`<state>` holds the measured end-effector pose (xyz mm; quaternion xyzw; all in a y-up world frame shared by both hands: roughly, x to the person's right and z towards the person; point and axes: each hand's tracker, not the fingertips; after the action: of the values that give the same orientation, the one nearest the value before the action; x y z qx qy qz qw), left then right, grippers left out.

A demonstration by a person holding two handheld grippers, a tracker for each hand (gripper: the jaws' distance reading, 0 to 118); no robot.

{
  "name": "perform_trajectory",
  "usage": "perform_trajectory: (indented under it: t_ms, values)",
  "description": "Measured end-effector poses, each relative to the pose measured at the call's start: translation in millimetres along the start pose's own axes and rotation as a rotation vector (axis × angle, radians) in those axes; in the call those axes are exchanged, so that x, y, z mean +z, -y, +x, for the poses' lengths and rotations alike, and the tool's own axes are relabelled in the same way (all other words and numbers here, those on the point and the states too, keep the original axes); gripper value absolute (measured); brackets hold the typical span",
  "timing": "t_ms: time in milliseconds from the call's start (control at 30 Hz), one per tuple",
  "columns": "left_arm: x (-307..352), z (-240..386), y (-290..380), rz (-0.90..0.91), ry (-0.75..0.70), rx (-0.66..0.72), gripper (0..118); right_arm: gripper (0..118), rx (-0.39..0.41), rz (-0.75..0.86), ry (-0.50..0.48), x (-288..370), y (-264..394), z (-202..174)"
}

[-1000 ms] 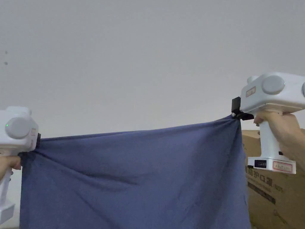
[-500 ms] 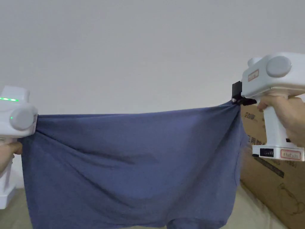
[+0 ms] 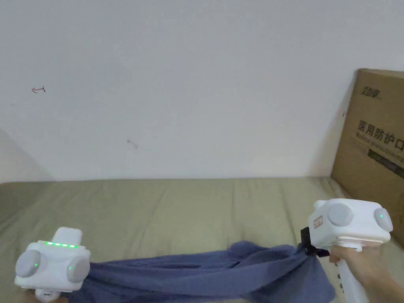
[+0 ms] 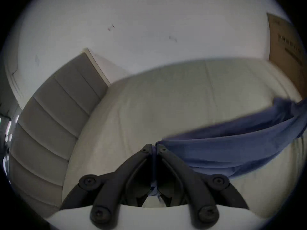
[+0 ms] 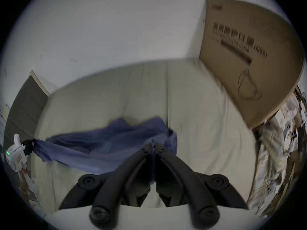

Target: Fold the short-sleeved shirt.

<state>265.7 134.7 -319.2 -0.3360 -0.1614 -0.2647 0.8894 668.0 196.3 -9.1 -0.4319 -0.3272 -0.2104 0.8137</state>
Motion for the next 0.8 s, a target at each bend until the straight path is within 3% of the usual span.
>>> perform_trajectory:
  t_ms: [67,133,200,233,300,800]
  values:
    - [-7.6,-2.8,17.1,-0.012,0.017,0.030,3,5,-0.018,-0.028,-0.010,-14.8,20.0,10.7]
    - [51.2,-1.3,42.0,-0.015,0.037,0.056,3,5,-0.055,-0.061,-0.053,-16.9,41.3,21.5]
    - [69.9,-5.1,56.4,-0.015,0.047,0.049,3,5,-0.048,-0.050,-0.052,-7.2,63.4,32.9]
    - [34.7,-15.0,65.5,-0.042,0.081,0.048,3,5,-0.043,-0.056,-0.052,1.1,75.3,38.1]
    - [42.4,-27.1,81.3,-0.036,0.100,0.069,3,5,-0.044,-0.045,-0.071,22.0,102.5,48.4]
    - [206.6,-95.0,285.6,-0.091,0.163,0.034,3,5,-0.040,-0.095,-0.124,173.7,348.9,82.7]
